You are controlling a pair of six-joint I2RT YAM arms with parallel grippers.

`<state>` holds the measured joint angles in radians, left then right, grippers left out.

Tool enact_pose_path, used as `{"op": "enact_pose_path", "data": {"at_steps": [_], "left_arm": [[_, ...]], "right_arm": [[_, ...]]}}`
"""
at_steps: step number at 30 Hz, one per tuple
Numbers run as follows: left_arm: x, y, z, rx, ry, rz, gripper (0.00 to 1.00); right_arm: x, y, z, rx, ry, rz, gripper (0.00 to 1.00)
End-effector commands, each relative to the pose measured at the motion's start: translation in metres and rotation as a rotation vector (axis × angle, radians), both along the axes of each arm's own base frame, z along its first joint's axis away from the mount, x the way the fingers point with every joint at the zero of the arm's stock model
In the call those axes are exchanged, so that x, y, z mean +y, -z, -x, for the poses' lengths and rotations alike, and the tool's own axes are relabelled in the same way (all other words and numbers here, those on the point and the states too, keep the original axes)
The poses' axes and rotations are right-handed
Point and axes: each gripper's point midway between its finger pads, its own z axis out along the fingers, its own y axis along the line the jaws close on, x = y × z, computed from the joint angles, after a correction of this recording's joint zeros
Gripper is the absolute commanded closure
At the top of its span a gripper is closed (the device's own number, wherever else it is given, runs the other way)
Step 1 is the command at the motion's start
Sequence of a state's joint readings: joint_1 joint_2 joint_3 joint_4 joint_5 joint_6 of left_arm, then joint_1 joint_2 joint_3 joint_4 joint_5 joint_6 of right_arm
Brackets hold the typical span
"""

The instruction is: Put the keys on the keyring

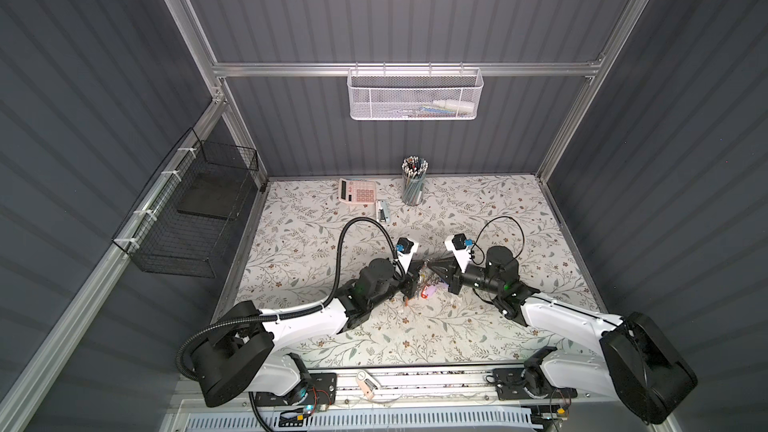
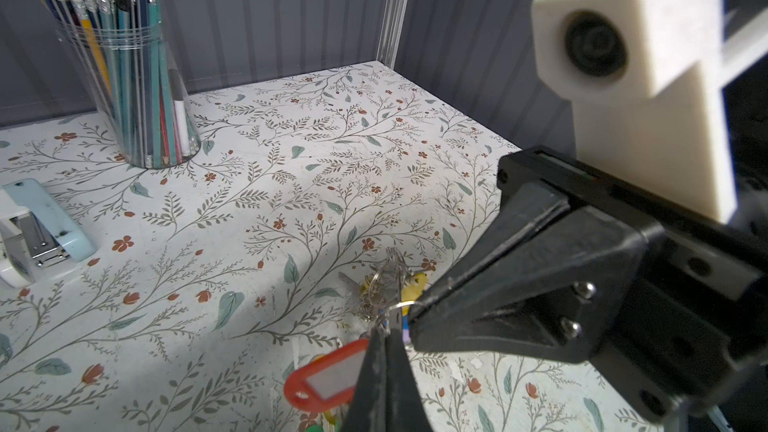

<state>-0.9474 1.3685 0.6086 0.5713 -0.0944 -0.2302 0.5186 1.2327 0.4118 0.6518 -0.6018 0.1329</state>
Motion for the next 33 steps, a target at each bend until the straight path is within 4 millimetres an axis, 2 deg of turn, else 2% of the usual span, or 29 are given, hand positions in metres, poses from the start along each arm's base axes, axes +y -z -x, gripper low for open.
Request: {"op": "enact_pose_path", "data": {"at_steps": [1, 12, 19, 29, 33], "left_arm": [[0.007, 0.001, -0.011, 0.012, -0.073, 0.03, 1.0], [0.016, 0.008, -0.019, 0.053, -0.158, 0.028, 1.0], [0.022, 0.02, -0.022, 0.104, -0.207, 0.011, 1.0], [0.017, 0.018, -0.022, 0.119, -0.195, 0.028, 1.0], [0.018, 0.027, -0.025, 0.153, -0.222, 0.009, 1.0]], "right_arm": [[0.006, -0.025, -0.004, -0.062, -0.018, -0.05, 1.0], [0.006, -0.025, -0.004, -0.064, -0.015, -0.051, 1.0], [0.005, -0.027, -0.004, -0.068, -0.008, -0.058, 1.0], [0.006, -0.028, -0.007, -0.063, 0.003, -0.072, 1.0], [0.003, -0.03, -0.011, -0.063, 0.035, -0.08, 1.0]]}}
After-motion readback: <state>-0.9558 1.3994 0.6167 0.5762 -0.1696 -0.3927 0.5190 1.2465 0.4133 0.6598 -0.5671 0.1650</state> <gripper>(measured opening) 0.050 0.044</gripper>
